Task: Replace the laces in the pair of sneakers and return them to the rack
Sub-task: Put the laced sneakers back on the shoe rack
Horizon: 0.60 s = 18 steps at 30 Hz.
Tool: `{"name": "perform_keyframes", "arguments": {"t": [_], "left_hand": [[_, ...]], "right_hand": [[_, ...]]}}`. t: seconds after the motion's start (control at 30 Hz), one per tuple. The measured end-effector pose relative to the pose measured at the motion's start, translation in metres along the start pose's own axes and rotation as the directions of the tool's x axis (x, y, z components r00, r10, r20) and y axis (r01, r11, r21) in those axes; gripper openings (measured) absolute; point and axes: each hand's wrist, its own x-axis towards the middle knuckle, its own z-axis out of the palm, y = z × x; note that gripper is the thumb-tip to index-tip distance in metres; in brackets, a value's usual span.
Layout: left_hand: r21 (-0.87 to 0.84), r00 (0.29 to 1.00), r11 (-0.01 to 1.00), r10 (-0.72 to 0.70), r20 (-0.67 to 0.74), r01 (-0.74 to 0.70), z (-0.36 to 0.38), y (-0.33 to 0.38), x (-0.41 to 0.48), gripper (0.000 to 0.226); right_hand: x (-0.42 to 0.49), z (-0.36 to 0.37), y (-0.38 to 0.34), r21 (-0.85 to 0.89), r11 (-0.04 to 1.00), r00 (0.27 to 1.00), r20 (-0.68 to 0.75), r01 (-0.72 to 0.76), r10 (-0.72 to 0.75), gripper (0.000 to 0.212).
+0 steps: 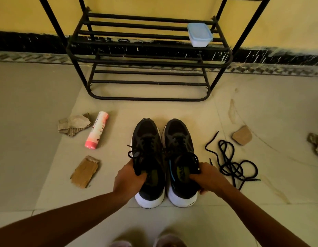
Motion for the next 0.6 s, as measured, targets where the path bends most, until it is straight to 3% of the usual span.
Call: {"name": "perform_keyframes", "arguments": {"t": [0.17, 0.37, 0.6], "left_hand": [[-0.034, 1.0, 0.999, 0.005, -0.025, -0.006, -0.016, 0.009, -0.001, 0.039], [-0.055, 0.993, 0.994, 0.087, -0.083, -0.091, -0.052, 0.04, -0.015, 0.037], [-0.066, 0.94, 0.946, 0.306, -0.152, -0.318, -0.117, 0.105, -0.035, 0.034]], "right_hand": [[-0.008, 0.001, -0.009, -0.003, 0.999, 0.997, -0.06, 0.046, -0.046, 0.011], [-0.035, -0.029, -0.039, -0.049, 0.991, 0.984, -0.119, 0.126, -0.131, 0.014], [-0.093, -0.102, -0.103, -0.129, 0.975, 0.946, -0.246, 0.182, -0.21, 0.005]]}}
